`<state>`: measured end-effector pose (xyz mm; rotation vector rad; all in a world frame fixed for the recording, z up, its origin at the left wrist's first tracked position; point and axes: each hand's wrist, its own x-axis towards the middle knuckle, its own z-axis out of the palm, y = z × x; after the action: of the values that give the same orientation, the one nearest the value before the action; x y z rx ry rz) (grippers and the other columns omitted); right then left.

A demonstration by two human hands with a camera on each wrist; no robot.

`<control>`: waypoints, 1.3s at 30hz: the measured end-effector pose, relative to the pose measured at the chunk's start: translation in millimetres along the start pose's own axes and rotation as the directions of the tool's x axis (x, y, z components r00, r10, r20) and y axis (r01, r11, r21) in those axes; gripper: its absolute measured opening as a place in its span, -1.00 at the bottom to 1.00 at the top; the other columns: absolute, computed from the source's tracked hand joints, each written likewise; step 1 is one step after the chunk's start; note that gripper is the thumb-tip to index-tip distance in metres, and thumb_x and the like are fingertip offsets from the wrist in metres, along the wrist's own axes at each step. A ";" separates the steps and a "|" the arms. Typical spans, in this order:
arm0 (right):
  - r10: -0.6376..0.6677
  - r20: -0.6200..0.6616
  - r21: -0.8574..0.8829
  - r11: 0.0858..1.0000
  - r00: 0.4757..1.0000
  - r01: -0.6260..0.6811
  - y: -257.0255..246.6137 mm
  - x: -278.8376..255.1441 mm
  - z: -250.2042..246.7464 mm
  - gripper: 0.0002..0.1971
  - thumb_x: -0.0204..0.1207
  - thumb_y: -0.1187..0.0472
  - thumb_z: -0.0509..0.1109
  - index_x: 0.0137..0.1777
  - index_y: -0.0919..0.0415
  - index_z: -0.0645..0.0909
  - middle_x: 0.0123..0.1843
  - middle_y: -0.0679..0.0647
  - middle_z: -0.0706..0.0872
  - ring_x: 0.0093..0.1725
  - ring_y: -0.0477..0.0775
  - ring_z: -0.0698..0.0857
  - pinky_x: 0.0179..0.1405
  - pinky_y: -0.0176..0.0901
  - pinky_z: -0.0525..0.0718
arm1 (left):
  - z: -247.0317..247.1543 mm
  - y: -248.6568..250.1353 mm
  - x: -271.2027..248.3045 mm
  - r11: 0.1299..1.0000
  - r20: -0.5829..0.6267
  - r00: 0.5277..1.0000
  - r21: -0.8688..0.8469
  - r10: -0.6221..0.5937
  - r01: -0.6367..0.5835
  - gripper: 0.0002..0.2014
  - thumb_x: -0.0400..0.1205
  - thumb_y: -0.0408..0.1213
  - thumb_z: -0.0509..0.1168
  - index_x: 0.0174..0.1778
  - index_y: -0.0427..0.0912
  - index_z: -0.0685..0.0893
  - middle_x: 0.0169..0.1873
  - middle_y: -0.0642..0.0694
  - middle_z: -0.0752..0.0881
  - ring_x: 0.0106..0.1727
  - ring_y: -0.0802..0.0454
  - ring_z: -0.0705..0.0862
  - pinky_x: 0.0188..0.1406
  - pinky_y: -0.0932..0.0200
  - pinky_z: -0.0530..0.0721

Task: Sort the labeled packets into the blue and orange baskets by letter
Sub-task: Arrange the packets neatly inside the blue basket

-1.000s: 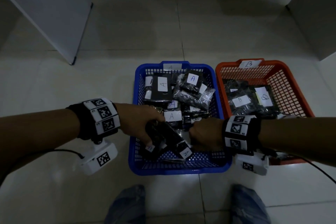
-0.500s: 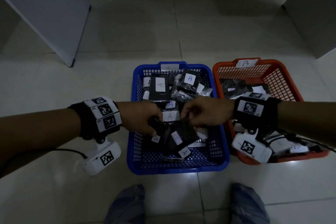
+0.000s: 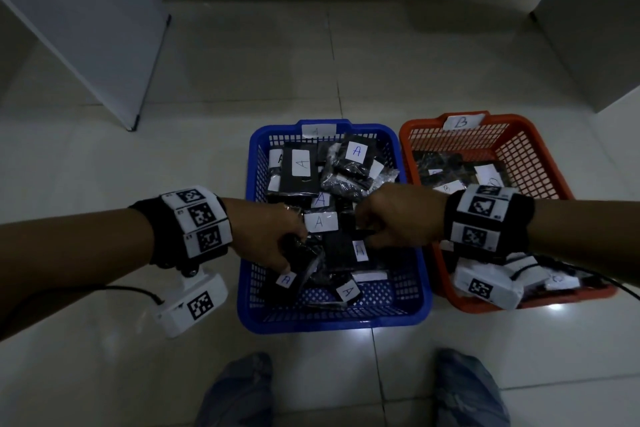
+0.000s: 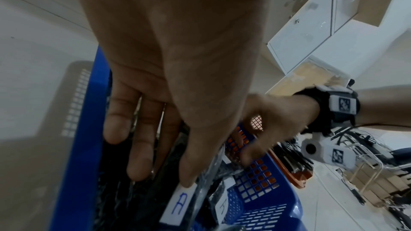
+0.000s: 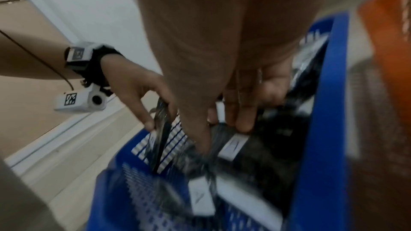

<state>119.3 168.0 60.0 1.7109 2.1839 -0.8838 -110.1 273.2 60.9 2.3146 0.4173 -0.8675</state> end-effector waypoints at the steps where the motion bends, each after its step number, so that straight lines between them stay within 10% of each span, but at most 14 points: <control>1: -0.074 0.051 0.027 0.997 0.996 0.073 -3.5 1.8 4.8 -0.68 0.55 -0.02 0.50 0.25 0.03 0.67 0.10 -0.09 0.72 0.01 -0.11 0.71 -0.06 -0.25 0.70 | 0.5 -0.8 -0.4 1.000 -0.003 1.000 -0.006 -0.001 0.001 -0.83 0.61 -0.05 0.44 0.04 0.05 0.62 -0.06 0.10 0.67 -0.08 0.17 0.65 -0.13 0.21 0.73; 5: -0.176 0.121 -0.017 0.984 0.977 0.179 -12.2 8.2 26.4 -0.53 0.56 0.04 0.50 0.46 -0.02 0.53 0.35 -0.03 0.58 0.25 -0.04 0.61 0.09 -0.28 0.55 | 3.8 -4.9 -0.3 1.000 -0.004 1.000 -0.023 -0.010 0.010 -0.75 0.62 -0.05 0.44 0.16 0.00 0.65 -0.02 0.10 0.67 -0.14 0.25 0.61 -0.30 0.41 0.58; 13: -0.148 0.177 -0.055 0.986 0.973 0.160 -14.2 15.8 29.2 -0.74 0.55 0.11 0.50 0.20 0.06 0.59 0.01 -0.05 0.73 -0.04 -0.01 0.70 -0.11 -0.12 0.66 | 3.2 -11.1 -0.3 0.994 -0.005 1.000 -0.109 0.000 -0.001 -0.74 0.62 -0.01 0.43 0.17 0.04 0.65 0.00 0.06 0.75 -0.08 0.17 0.72 -0.26 0.36 0.69; 19: -0.338 0.339 -0.105 0.914 0.878 0.393 -31.6 22.5 30.4 -0.52 0.63 0.04 0.40 0.55 -0.17 0.49 0.29 -0.07 0.74 0.21 0.01 0.70 0.18 -0.03 0.69 | 4.0 -18.3 -2.6 0.989 -0.035 0.999 -0.146 0.032 -0.037 -0.80 0.61 0.00 0.44 0.08 0.14 0.60 -0.11 0.23 0.64 -0.14 0.27 0.64 -0.27 0.39 0.59; 25: -0.362 0.343 -0.216 0.868 0.867 0.448 -32.1 26.5 33.5 -0.82 0.59 0.09 0.37 0.15 -0.14 0.68 0.07 -0.12 0.76 0.02 0.02 0.72 0.04 0.02 0.73 | 6.8 -20.7 -1.5 0.990 -0.041 0.998 -0.125 0.055 -0.059 -0.76 0.62 0.00 0.43 0.13 0.02 0.62 -0.06 0.10 0.65 -0.10 0.15 0.65 -0.23 0.35 0.61; 31: -0.377 0.365 -0.303 0.816 0.851 0.492 -29.1 23.5 37.7 -0.65 0.62 0.15 0.38 0.38 -0.09 0.63 0.21 0.00 0.77 0.17 0.16 0.73 0.16 0.07 0.71 | 7.0 -23.1 -0.2 0.993 -0.035 0.998 -0.101 0.058 -0.061 -0.78 0.61 0.02 0.44 0.07 0.10 0.57 -0.13 0.21 0.60 -0.19 0.28 0.60 -0.30 0.43 0.54; 39: -0.285 0.374 -0.030 0.947 0.882 0.319 -18.0 17.1 31.5 -0.90 0.50 0.15 0.52 -0.03 -0.05 0.78 0.04 -0.11 0.76 -0.01 -0.09 0.68 -0.08 -0.21 0.65 | 7.8 -15.2 3.2 0.982 -0.124 0.983 -0.116 0.136 -0.151 -0.78 0.60 -0.11 0.47 0.06 -0.05 0.60 -0.20 0.16 0.60 -0.23 0.26 0.57 -0.24 0.37 0.52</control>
<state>91.7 160.9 31.8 1.0685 2.2169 -1.0590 -118.8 279.8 47.4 2.2538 0.3383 -0.6217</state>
